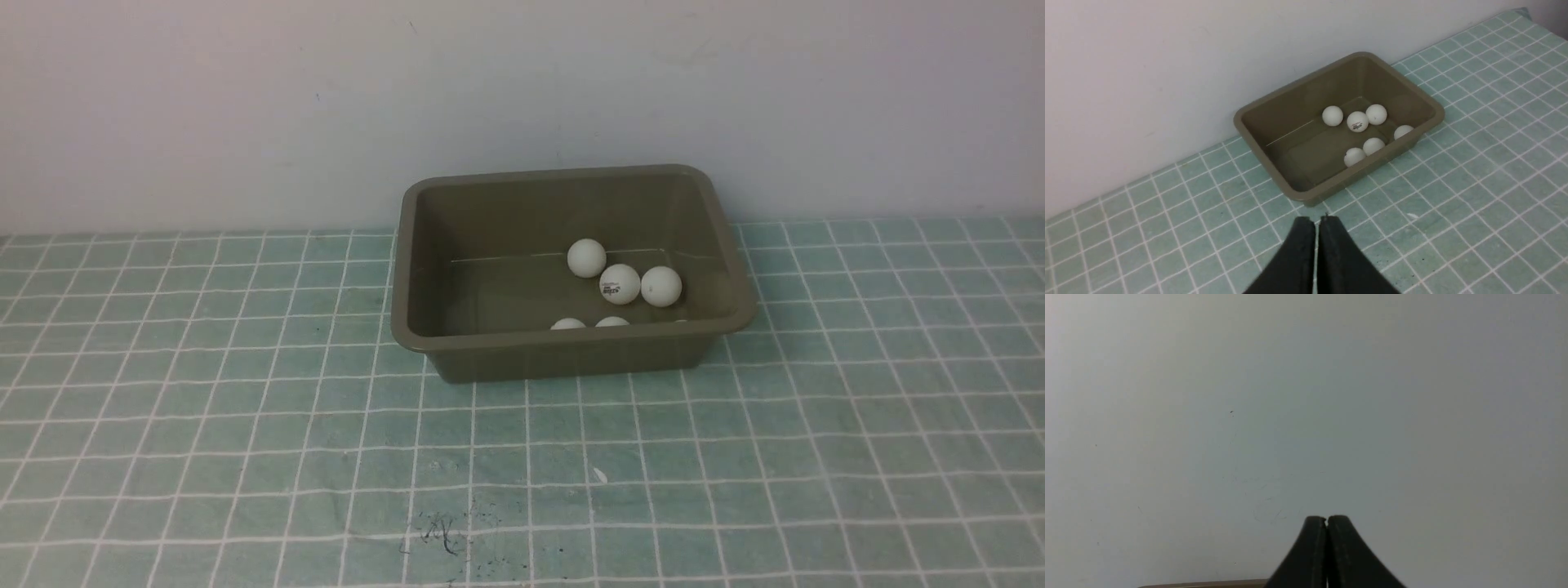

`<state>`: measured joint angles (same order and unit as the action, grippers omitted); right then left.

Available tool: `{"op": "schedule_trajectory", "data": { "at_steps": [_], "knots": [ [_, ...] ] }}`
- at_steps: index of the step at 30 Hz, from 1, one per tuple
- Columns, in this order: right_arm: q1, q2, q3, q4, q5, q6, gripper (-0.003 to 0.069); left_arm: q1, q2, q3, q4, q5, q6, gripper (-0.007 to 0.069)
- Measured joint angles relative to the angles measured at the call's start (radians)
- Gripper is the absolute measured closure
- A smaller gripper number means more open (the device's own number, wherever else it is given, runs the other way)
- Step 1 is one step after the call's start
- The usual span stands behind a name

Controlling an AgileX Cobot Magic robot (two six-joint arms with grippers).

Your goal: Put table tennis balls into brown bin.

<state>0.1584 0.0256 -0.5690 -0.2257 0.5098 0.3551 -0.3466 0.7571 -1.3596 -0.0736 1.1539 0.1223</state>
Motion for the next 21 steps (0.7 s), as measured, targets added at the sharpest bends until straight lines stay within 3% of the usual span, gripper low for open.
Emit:
{"op": "schedule_trajectory", "data": {
  "at_steps": [4, 14, 18, 21],
  "knots": [
    [0.000, 0.000, 0.000, 0.000, 0.000, 0.000, 0.0673, 0.016, -0.103, 0.155, 0.068, -0.114, -0.037, 0.0629],
    [0.000, 0.000, 0.000, 0.000, 0.000, 0.000, 0.0673, 0.227, -0.623, 1.076, 0.088, -0.721, -0.042, 0.0629],
    [0.000, 0.000, 0.000, 0.000, 0.001, 0.000, 0.0673, 0.264, -0.756, 1.324, 0.088, -0.823, -0.042, 0.0629],
    [0.000, 0.000, 0.000, 0.000, 0.000, 0.000, 0.0673, 0.265, -0.766, 1.384, 0.088, -0.817, -0.042, 0.0629]
  ]
}}
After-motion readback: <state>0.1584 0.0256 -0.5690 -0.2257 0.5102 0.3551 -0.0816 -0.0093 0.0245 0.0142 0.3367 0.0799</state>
